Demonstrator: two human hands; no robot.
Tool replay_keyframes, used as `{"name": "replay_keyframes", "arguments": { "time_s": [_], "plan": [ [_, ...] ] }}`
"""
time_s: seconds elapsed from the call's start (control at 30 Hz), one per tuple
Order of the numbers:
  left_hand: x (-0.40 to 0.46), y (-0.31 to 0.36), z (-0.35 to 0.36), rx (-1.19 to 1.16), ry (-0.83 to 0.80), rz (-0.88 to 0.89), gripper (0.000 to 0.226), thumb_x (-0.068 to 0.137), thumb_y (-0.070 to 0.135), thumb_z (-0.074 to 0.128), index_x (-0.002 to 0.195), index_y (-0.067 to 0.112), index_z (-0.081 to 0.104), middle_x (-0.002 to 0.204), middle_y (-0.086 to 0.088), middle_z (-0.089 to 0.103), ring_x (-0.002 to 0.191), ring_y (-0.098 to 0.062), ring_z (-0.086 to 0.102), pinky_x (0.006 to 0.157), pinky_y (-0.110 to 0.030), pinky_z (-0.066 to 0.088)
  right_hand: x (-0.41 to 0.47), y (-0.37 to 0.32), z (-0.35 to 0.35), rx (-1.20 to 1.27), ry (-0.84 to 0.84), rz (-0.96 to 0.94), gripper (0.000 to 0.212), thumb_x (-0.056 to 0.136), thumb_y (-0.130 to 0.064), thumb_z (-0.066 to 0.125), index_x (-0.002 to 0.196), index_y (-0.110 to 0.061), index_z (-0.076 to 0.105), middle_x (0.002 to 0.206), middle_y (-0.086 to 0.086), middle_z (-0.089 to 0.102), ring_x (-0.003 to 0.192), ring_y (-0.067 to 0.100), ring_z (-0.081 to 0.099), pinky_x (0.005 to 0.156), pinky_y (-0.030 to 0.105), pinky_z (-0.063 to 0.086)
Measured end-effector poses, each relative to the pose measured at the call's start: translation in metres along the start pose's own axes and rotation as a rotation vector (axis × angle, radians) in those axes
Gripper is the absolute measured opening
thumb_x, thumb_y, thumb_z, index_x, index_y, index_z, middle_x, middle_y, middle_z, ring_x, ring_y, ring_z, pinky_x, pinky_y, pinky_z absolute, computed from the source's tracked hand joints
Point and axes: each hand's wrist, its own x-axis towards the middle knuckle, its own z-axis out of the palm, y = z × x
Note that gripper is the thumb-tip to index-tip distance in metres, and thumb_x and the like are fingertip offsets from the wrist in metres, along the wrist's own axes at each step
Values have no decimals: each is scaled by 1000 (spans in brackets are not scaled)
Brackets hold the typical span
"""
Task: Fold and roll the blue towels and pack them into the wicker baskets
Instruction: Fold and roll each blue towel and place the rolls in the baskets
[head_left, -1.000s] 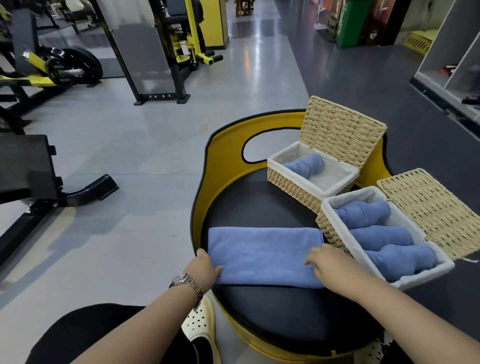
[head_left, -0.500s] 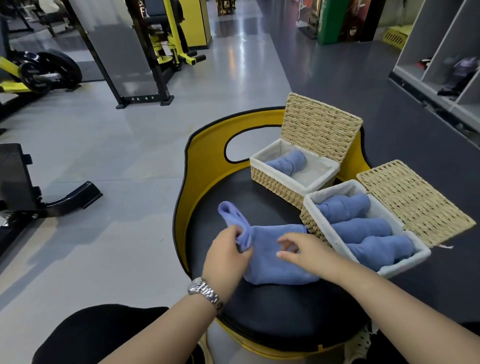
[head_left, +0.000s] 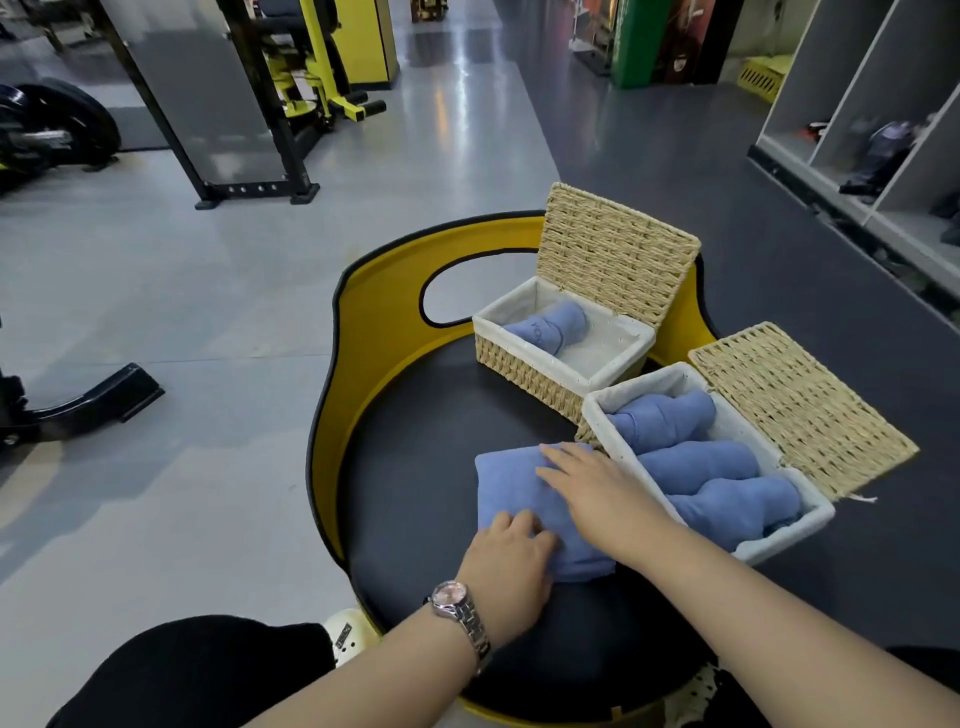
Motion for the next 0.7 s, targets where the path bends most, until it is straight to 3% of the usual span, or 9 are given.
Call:
{"name": "replay_keyframes", "arguments": {
  "time_s": [0.07,0.1,0.27,0.33,0.4,0.47,0.53,0.6,0.7],
  "plan": [
    [-7,-13,6,54,-12,8,29,69,46,44,89,34,61,94,10,60,75,-15,60,57,-26,52,-2,-4,3,-37,-159,26,46,90,-11,46,135,-19,47,154,8,30,131,30,41,99,39,41],
    [-10,-18,4,78,-16,1,30,72,48,41,85,34,64,92,13,61,76,-14,61,59,-27,51,-3,-7,2,-37,-222,54,43,94,-11,38,136,-18,45,153,10,30,130,30,39,98,39,40],
    [-11,-61,-20,32,-68,-46,40,90,41,33,84,22,67,102,9,65,95,-16,57,90,-36,42,0,-35,-15,-28,-448,168,29,97,-24,42,116,-12,60,121,11,58,109,30,59,75,31,40],
    [-8,-81,-28,-156,-99,-99,37,87,42,36,84,21,67,98,8,66,91,-14,59,87,-38,46,0,-36,-23,-2,-430,212,30,96,-32,45,112,-11,61,115,9,62,104,30,61,72,29,40],
    [-5,-93,-28,-333,-10,-207,22,84,39,51,99,30,65,108,10,60,100,-11,57,91,-36,48,2,-30,-28,77,-283,243,28,94,-32,51,113,-11,56,114,8,61,104,28,61,75,30,41],
    [-4,-97,-28,-417,-50,-352,52,80,40,65,128,32,49,128,5,47,120,-17,47,101,-34,42,5,-20,-21,266,-172,273,46,88,-29,62,126,-11,45,128,6,50,119,25,52,94,31,40],
    [-2,-100,-23,-382,-195,-475,87,71,51,71,143,25,30,138,-1,43,128,-23,42,105,-37,39,7,-14,-13,534,-236,309,81,82,-29,70,146,-12,23,149,4,32,138,21,34,111,28,28],
    [1,-100,-17,-280,-252,-496,90,66,59,70,140,22,36,133,-1,51,121,-24,47,100,-38,42,10,-9,-5,708,-331,341,96,80,-27,72,151,-14,8,155,1,25,138,15,33,112,25,24],
    [3,-95,-17,-297,-247,-488,49,67,52,72,104,22,59,101,2,61,93,-19,56,72,-30,46,16,2,6,795,-331,342,98,76,-19,76,151,-13,13,137,-1,47,102,7,49,92,19,37]
  ]
}}
